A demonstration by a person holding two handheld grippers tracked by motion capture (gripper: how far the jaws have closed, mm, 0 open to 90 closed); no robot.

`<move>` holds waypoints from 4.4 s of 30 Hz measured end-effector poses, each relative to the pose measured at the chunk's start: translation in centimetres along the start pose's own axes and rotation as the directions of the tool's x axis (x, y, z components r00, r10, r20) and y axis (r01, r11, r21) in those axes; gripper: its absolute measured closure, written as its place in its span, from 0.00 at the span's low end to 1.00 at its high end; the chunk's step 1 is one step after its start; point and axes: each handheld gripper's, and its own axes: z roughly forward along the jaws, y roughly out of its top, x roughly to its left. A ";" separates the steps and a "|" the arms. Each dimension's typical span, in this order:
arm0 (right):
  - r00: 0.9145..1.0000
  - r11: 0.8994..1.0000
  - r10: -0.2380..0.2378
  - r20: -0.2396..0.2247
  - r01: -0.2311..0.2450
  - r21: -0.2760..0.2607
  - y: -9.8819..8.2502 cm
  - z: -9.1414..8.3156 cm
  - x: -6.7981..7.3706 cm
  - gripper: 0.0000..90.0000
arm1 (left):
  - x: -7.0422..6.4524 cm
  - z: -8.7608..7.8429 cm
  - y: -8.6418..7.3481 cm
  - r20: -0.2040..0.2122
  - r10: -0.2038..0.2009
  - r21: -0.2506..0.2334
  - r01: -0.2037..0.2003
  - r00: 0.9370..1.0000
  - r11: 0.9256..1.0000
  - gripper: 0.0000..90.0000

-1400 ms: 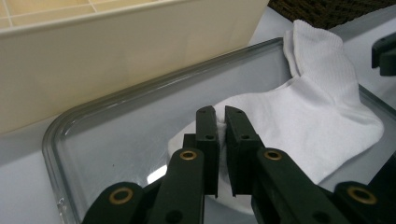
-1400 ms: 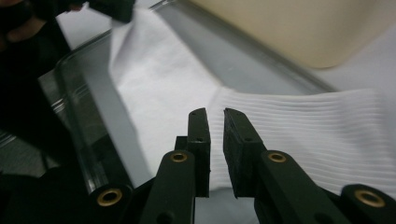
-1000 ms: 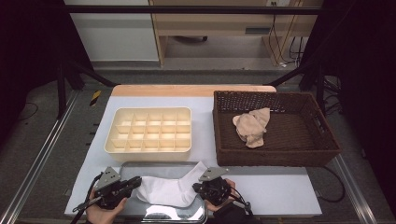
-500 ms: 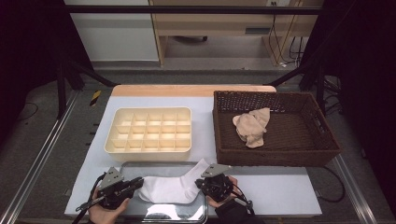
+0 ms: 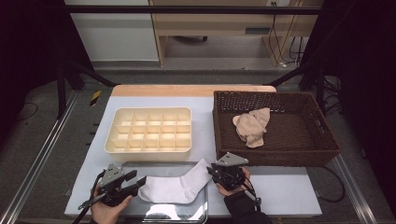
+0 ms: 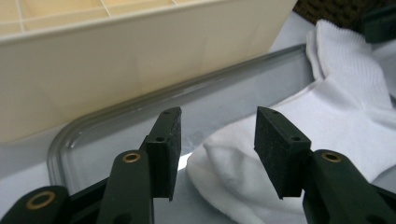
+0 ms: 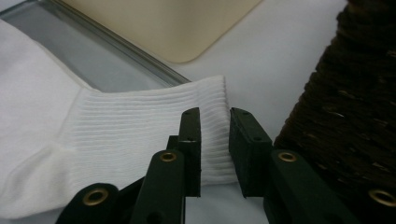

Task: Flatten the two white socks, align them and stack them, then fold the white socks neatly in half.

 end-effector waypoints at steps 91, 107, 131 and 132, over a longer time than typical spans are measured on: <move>0.991 0.992 0.129 -0.022 -0.129 0.016 -4.0 -3.6 -2.1 0.63 | -7.8 5.1 3.3 0.153 0.147 0.004 -0.149 0.977 0.989 0.75; 0.988 0.986 0.150 -0.022 -0.147 0.080 -4.5 -2.6 -2.0 0.72 | -9.3 6.7 1.7 0.221 0.160 0.088 -0.183 0.962 0.979 0.90; 0.979 0.985 0.167 -0.120 -0.170 -0.013 -2.3 -5.0 -1.4 0.90 | -9.8 6.6 1.9 0.222 0.161 0.063 -0.179 0.962 0.982 0.91; 0.980 0.987 0.158 -0.118 -0.160 -0.011 -2.0 -5.1 -1.2 0.90 | -10.3 6.4 2.0 0.235 0.166 0.045 -0.182 0.958 0.982 0.92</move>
